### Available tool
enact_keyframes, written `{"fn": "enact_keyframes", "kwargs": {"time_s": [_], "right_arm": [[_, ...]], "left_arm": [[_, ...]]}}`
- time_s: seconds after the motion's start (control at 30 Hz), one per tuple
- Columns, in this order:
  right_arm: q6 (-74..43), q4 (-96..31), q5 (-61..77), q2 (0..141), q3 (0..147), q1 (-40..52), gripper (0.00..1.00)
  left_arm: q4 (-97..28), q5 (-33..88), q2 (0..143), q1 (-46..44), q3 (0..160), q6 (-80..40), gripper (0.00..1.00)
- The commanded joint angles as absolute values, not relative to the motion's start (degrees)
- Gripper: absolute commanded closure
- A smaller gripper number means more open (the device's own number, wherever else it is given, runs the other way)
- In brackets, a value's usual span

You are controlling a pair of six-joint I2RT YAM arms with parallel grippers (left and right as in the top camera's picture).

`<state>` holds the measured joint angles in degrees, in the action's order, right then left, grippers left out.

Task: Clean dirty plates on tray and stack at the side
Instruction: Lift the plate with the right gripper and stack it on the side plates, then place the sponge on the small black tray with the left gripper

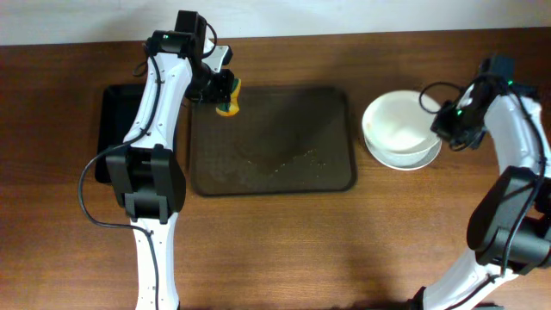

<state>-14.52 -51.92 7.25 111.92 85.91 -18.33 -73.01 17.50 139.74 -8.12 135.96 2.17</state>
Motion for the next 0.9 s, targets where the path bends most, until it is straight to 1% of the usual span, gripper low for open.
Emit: {"fn": "enact_keyframes", "kwargs": {"time_s": [0.0,0.13,0.37,0.4,0.43,0.47,0.53,0.6,0.63,0.67,0.7,0.73,0.77,0.87], "right_arm": [[-15.94,-46.22,8.36,112.14,79.02,-18.13,0.96],[-17.45,-44.16,5.63,112.14,78.32,-18.2,0.96],[-17.41,-45.71,4.1,112.14,78.32,-20.71,0.96],[-17.1,-46.0,4.54,112.14,78.35,-20.43,0.84],[-16.08,-46.09,5.41,112.12,78.52,-20.14,0.59],[-15.16,-46.5,6.52,112.12,78.89,-19.97,0.53],[-13.5,-50.85,10.11,111.02,82.21,-19.16,0.5],[-12.51,-55.7,10.66,108.07,86.91,-16.86,0.47],[-12.25,-56.88,10.83,106.83,88.38,-15.51,0.39],[-12.25,-57.32,10.85,105.71,89.34,-14.0,0.28],[-12.27,-57.41,10.96,104.49,90.48,-10.92,0.02],[-12.32,-57.23,10.79,104.38,91.11,-8.51,0.02],[-12.93,-56.9,10.85,104.4,91.09,-6.81,0.02],[-13.54,-56.34,10.98,104.4,91.09,-3.2,0.02]], "left_arm": [[-72.9,17.1,139.17,-7.84,135.72,2.17,0.99],[-72.9,17.1,139.17,-7.84,135.72,2.17,0.99],[-72.9,17.1,139.17,-8.21,135.72,2.17,0.99],[-72.9,17.1,139.17,-8.21,135.72,2.17,0.99],[-72.9,17.1,139.17,-8.21,135.72,2.17,0.99],[-72.93,17.1,139.17,-8.21,135.74,2.17,0.99],[-74.87,17.08,139.0,-8.01,136.92,2.17,0.99],[-80.58,15.99,138.02,-7.05,140.62,2.2,0.99],[-85.41,12.14,136.97,-6.17,142.85,2.15,0.99],[-88.14,9.63,136.27,-5.67,143.76,2.13,0.99],[-92.25,3.7,134.78,-4.75,144.18,-0.05,0.99],[-95.15,-1.13,133.75,-3.68,144.18,-1.85,0.99],[-96.2,-2.94,133.67,-2.55,144.18,-1.93,0.99],[-96.07,-4.21,133.95,1.67,144.14,-1.93,0.99]]}}
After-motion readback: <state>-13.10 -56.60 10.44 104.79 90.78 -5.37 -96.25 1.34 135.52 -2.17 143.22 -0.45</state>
